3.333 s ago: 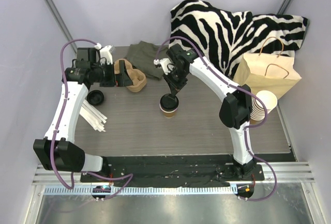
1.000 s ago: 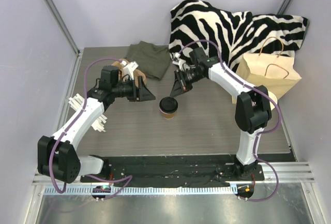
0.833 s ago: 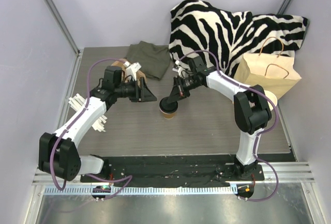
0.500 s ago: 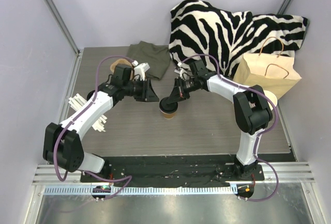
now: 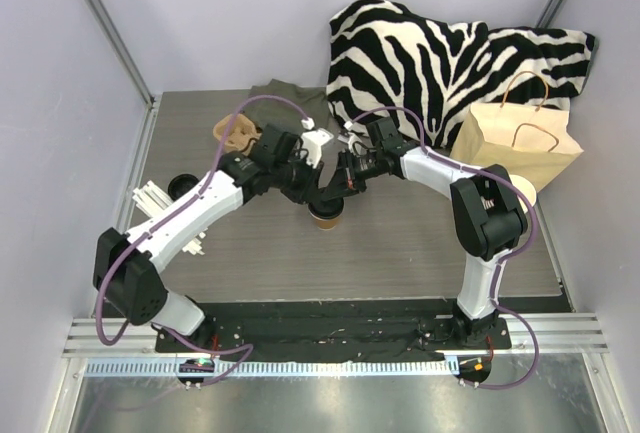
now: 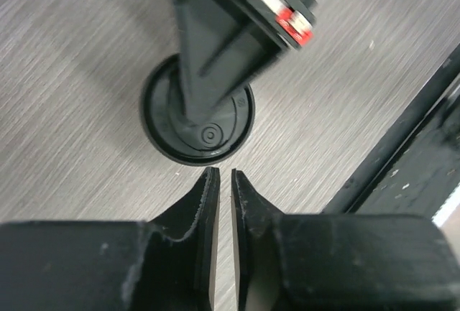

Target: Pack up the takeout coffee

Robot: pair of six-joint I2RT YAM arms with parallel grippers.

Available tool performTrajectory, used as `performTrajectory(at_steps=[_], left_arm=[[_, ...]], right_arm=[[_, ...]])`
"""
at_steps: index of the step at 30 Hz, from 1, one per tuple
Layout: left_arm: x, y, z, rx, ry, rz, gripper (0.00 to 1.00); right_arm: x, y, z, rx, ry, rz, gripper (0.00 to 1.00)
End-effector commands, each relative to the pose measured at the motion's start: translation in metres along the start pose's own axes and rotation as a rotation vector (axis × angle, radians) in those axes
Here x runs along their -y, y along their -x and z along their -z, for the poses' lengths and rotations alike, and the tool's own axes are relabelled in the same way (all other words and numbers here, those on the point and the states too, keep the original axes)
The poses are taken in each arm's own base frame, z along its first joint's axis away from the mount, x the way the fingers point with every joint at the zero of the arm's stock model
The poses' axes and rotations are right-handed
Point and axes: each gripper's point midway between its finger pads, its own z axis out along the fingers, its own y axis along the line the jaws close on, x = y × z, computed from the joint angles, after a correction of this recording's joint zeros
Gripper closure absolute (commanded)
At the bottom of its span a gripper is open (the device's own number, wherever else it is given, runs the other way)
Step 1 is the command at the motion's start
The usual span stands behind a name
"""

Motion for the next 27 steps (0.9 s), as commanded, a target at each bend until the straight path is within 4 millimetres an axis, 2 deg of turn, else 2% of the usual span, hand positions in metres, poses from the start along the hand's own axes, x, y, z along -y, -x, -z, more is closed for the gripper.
performTrajectory(at_steps=[1,8,12,14,18,23,27], left_arm=[[-0.004,-0.007,-0.008,-0.051,0.072,-0.112,0.86],[-0.017,-0.031,-0.037,-0.128,0.095,-0.098,0.89],[-0.03,-0.063,-0.052,-0.241,0.115,-0.113,0.95],[-0.031,-0.073,-0.052,-0.268,0.116,-0.108,0.96],[-0.025,-0.06,-0.04,-0.226,0.108,-0.117,0.97],[-0.009,-0.012,-0.01,-0.094,0.089,-0.145,0.97],[0.01,0.007,0.001,-0.04,0.061,-0.192,0.96]], right_arm=[[0.013,-0.004,-0.002,0.016,-0.065,0.006,0.99],[0.02,-0.007,-0.003,0.009,-0.079,0.002,0.99],[0.027,-0.012,-0.005,-0.001,-0.087,-0.003,0.99],[0.032,-0.016,-0.007,-0.007,-0.094,-0.007,0.99],[0.037,-0.019,-0.007,-0.011,-0.103,-0.008,0.99],[0.035,-0.018,-0.007,-0.008,-0.099,0.002,0.99],[0.032,-0.018,-0.006,-0.007,-0.091,0.003,0.99]])
